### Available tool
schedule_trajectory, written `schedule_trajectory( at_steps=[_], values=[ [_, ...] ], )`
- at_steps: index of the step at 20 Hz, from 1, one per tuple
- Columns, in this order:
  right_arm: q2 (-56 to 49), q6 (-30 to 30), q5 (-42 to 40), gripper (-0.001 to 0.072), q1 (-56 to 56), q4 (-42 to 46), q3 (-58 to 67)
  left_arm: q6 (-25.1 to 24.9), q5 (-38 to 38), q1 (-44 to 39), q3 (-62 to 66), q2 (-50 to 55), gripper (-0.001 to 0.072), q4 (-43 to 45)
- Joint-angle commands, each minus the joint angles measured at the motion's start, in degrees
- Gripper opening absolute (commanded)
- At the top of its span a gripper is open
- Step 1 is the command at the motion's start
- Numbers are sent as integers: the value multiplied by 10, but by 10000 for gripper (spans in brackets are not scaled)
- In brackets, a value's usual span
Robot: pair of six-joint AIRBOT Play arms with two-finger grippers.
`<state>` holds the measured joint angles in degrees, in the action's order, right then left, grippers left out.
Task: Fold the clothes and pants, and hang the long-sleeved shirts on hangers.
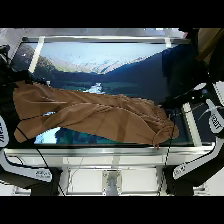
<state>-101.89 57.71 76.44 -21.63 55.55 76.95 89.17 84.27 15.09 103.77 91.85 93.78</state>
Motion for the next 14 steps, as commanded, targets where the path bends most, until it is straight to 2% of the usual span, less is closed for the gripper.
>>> schedule_trajectory(
  at_steps=[1, 6, 10, 14],
  values=[
    [26, -2, 20, 34, -22, -2, 51, 0, 0, -1, 0, 0, 696, 0],
    [55, 49, 1, 33, -92, 17, 137, 0, -1, -7, 0, 0, 696, 0],
    [54, 140, -101, 33, -116, 71, 139, 7, -9, -19, 0, 0, 696, -2],
    [54, 245, -227, 32, -119, 93, 139, 20, -75, -35, 0, 1, 696, -63]
  ],
)
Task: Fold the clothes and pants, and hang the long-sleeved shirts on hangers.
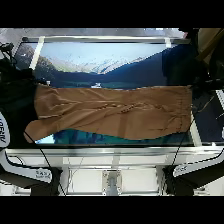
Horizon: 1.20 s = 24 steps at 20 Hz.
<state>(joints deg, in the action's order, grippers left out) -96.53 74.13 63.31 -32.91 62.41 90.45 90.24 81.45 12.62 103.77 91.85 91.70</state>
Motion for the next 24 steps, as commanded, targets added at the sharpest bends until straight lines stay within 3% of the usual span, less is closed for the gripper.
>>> schedule_trajectory(
  at_steps=[1, 3, 7, 13, 19, 21, 24],
  values=[
    [0, 84, -115, 32, -6, 27, 3, 9, -68, -16, 0, 3, 696, -56],
    [-5, 86, -132, 33, -6, 37, 3, 12, -98, -32, 0, 19, 696, -70],
    [-17, 171, -168, 32, -6, 83, 3, 13, -114, -65, 0, 85, 696, -69],
    [-17, 179, -179, 33, -13, 114, 3, 73, -156, -62, 0, 166, 696, -38],
    [-17, 160, -132, 34, -13, 109, 3, 62, -233, -57, 1, 213, 693, -94],
    [-17, 160, -118, 33, -13, 109, 3, 27, -238, -57, 2, 232, 594, -143],
    [-17, 160, -102, 33, -13, 109, 3, 23, -238, -56, 2, 250, 586, -140]
  ],
)
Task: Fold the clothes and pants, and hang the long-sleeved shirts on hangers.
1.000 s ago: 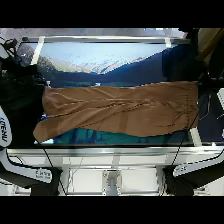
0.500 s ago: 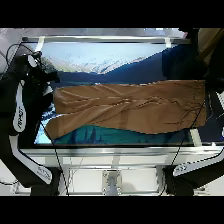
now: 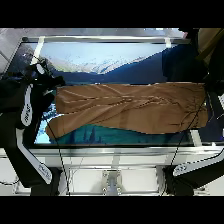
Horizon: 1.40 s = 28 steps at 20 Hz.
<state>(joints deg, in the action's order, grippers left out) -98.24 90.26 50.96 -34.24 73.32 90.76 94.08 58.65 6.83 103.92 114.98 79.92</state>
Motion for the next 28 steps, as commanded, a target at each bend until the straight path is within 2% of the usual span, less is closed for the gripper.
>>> schedule_trajectory(
  at_steps=[1, 3, 4, 5, 6, 12, 15, 19, 23, 24, 25, 26, 27, 28],
  values=[
    [0, -1, 25, 34, 0, 0, 0, -15, -10, 2, 1, 19, 586, -22],
    [0, -1, 35, 34, 0, 0, 0, -15, -10, 4, 2, 18, 570, -23],
    [0, -1, 39, 34, 0, 0, 0, -15, -8, 4, 3, 17, 435, -24],
    [0, -1, 42, 34, 0, 0, 0, -16, -8, 4, 5, 17, 177, -24],
    [0, -1, 45, 34, 0, 0, 0, -17, -11, 4, 8, 16, 12, -24],
    [0, -11, 44, 33, 0, 0, 0, -18, -37, 6, 80, 12, 6, -18],
    [0, -11, 26, 33, 0, -1, 0, 33, -73, 7, 119, 10, 6, 3],
    [-1, -11, -16, 33, 0, -20, 0, 102, -85, 7, 121, 9, 6, 85],
    [-11, -11, -47, 34, 21, -31, 0, 110, -120, 4, 121, 10, 7, 90],
    [-16, -11, -51, 35, 29, -31, 0, 110, -131, 2, 121, 10, 25, 81],
    [-19, -9, -55, 151, 35, -31, 0, 110, -137, 2, 121, 6, 338, 70],
    [-17, -7, -58, 442, 39, -32, 1, 110, -136, 2, 122, -1, 706, 64],
    [-12, -7, -47, 491, 39, -32, 7, 109, -117, 6, 122, -17, 696, 67],
    [-6, -8, -18, 492, 34, -26, 20, 104, -85, 13, 122, -40, 696, 80]
  ],
)
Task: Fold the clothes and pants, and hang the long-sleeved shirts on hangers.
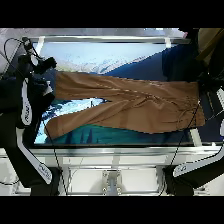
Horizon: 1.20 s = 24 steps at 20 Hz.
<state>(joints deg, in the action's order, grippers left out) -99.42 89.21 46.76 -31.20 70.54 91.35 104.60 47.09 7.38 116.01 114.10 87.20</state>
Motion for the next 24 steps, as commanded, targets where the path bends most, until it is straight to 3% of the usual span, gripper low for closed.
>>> schedule_trajectory(
  at_steps=[1, 5, 8, 11, 13, 15, 19, 20, 22, 24],
  values=[
    [16, -2, 65, 491, -5, 13, 31, -17, 71, 15, 1, -57, 696, 24],
    [98, -110, 228, 491, -59, 45, 52, -137, 325, 49, -17, -176, 694, 39],
    [160, -184, 344, 491, -122, 46, 17, -147, 398, 56, -152, -283, 693, 39],
    [239, -228, 341, 491, -201, -5, -125, -124, 375, 56, -406, -416, 694, 39],
    [286, -287, 327, 490, -234, -62, -230, -114, 350, 56, -555, -489, 693, 40],
    [320, -294, 267, 490, -239, -86, -302, -92, 311, 57, -668, -537, 694, 41],
    [327, -303, 263, 490, -238, -128, -339, -40, 208, 57, -768, -550, 693, -9],
    [327, -303, 263, 491, -238, -128, -339, -41, 190, 57, -778, -549, 677, -40],
    [327, -303, 268, 491, -238, -128, -339, -40, 184, 57, -797, -550, 569, -66],
    [327, -303, 268, 490, -238, -131, -339, -40, 180, 57, -812, -556, 569, -71]
  ],
)
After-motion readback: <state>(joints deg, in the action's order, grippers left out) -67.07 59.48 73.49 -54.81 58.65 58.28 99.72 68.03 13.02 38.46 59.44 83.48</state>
